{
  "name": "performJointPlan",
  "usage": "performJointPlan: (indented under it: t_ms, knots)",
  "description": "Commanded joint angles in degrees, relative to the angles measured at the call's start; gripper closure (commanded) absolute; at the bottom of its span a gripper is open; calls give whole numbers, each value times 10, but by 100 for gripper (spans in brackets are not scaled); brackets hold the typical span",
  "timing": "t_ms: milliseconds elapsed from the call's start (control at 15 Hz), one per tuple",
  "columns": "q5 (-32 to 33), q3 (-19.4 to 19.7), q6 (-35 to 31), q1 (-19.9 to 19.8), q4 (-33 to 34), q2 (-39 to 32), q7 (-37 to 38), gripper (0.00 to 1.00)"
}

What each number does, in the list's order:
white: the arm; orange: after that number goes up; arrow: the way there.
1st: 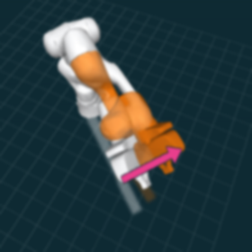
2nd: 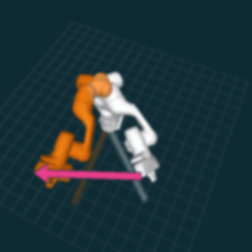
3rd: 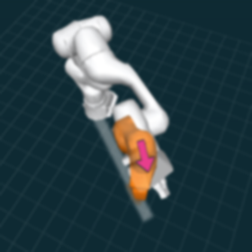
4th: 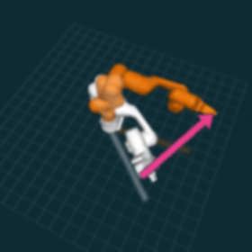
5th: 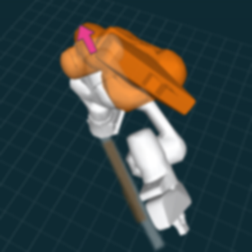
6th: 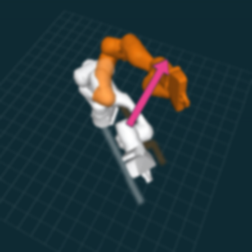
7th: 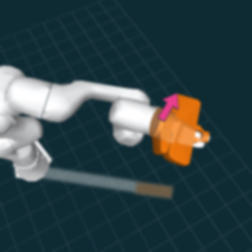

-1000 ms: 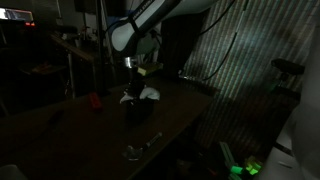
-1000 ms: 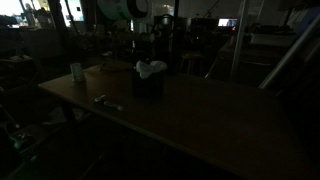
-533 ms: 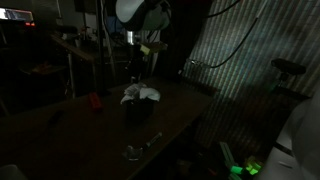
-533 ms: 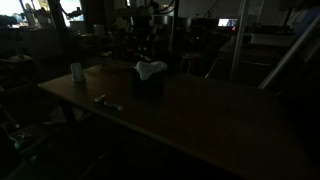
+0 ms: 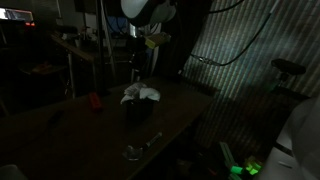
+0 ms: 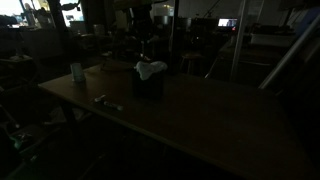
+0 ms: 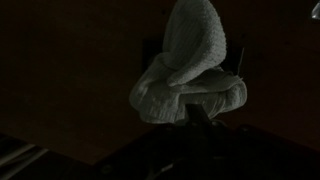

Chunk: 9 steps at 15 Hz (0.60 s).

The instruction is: Put the white towel in the black box

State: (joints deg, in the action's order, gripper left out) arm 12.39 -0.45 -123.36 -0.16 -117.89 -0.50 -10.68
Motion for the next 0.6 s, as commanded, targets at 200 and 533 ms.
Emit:
performJointPlan:
  t_ms: [200, 533]
  knots:
    - [11, 6, -14, -2, 38, -79, -16, 100]
    - [26, 11, -1, -6, 72, -133, -29, 100]
